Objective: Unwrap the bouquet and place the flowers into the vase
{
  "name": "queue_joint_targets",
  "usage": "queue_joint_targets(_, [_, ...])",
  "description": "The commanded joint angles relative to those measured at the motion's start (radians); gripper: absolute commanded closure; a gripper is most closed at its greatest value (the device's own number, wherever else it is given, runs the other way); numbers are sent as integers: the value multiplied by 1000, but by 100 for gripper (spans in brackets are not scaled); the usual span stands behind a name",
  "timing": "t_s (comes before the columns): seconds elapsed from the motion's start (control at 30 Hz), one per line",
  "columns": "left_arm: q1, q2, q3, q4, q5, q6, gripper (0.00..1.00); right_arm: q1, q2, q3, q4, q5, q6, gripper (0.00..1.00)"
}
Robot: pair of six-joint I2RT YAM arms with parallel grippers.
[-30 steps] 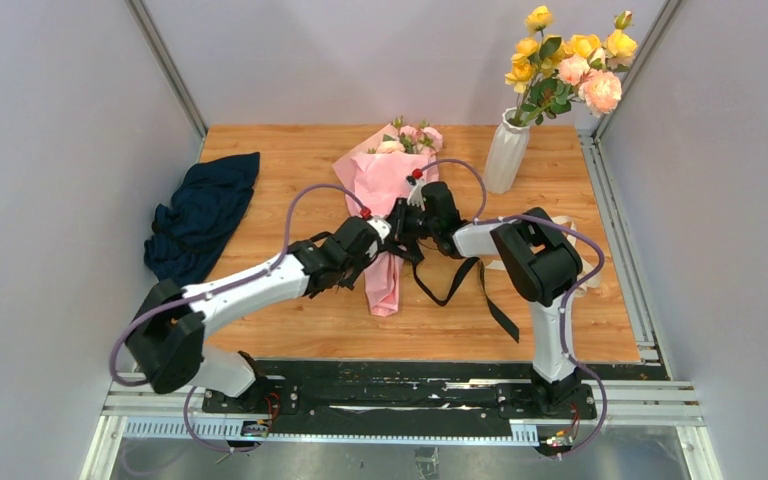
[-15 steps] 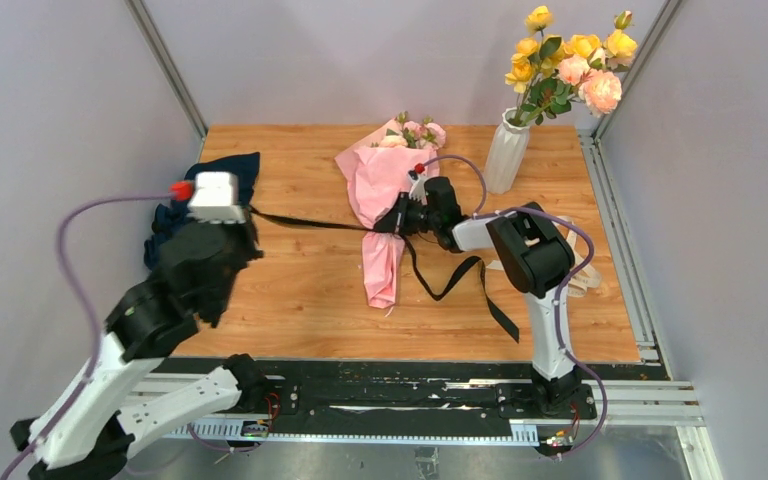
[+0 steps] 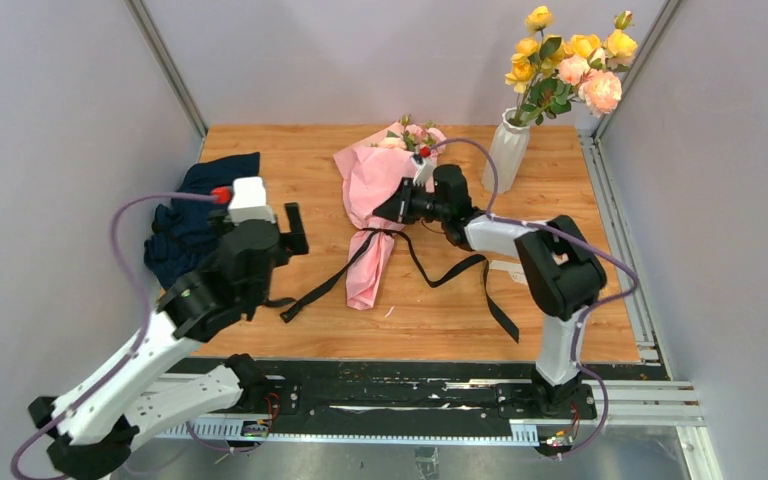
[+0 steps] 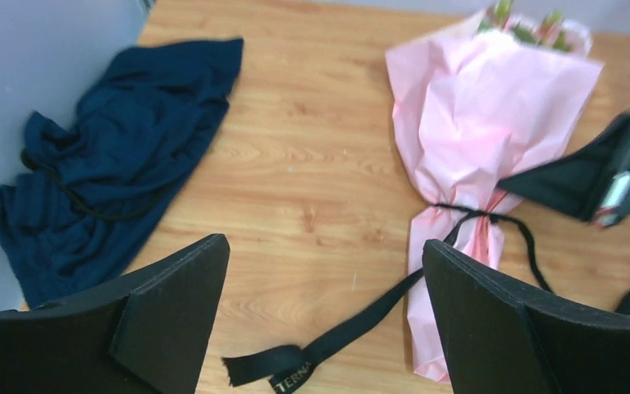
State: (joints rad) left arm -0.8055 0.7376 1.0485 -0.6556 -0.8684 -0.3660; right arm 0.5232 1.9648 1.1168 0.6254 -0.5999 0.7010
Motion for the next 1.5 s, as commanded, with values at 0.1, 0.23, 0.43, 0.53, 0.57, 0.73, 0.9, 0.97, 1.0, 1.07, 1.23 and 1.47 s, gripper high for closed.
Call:
queue_joint_targets(0.1, [2, 161, -82, 229, -25, -140, 0, 65, -188, 39, -234, 93, -254, 88])
queue_joint_targets(0.23, [91, 304, -65, 314, 111, -101, 0, 98, -146, 73, -374, 168, -357, 82])
queue_joint_targets(0.43, [365, 555, -9, 416, 485, -122, 0, 126, -114, 67, -449, 280, -414, 78])
queue_joint_targets(0.53, [393, 677, 71, 443, 516, -101, 0, 134, -104, 75, -475, 306, -426, 75])
queue_joint_targets(0.57, [394, 716, 104, 445, 535, -99, 0, 136, -99, 79, -480, 304, -426, 74])
queue_joint_targets(0.73, [394, 886, 209, 499, 667, -131, 0, 141, -56, 139, -534, 347, -468, 69])
queue_joint_targets(0.9, [394, 974, 226, 567, 749, -149, 0, 141, -11, 197, -583, 391, -506, 66])
queue_joint_targets(0.97, [394, 1016, 244, 575, 774, -151, 0, 141, 17, 218, -586, 388, -507, 65])
queue_joint_targets(1.0, [394, 1038, 251, 580, 788, -152, 0, 141, 32, 226, -587, 386, -505, 65])
queue_joint_targets(1.07, [395, 1079, 259, 591, 811, -159, 0, 141, 57, 247, -586, 384, -505, 66])
queue_joint_targets(1.23, [394, 1143, 255, 603, 792, -151, 0, 141, 68, 254, -587, 379, -496, 92])
queue_joint_targets(1.47, [392, 1274, 289, 632, 797, -145, 0, 149, -40, 159, -529, 366, -462, 100])
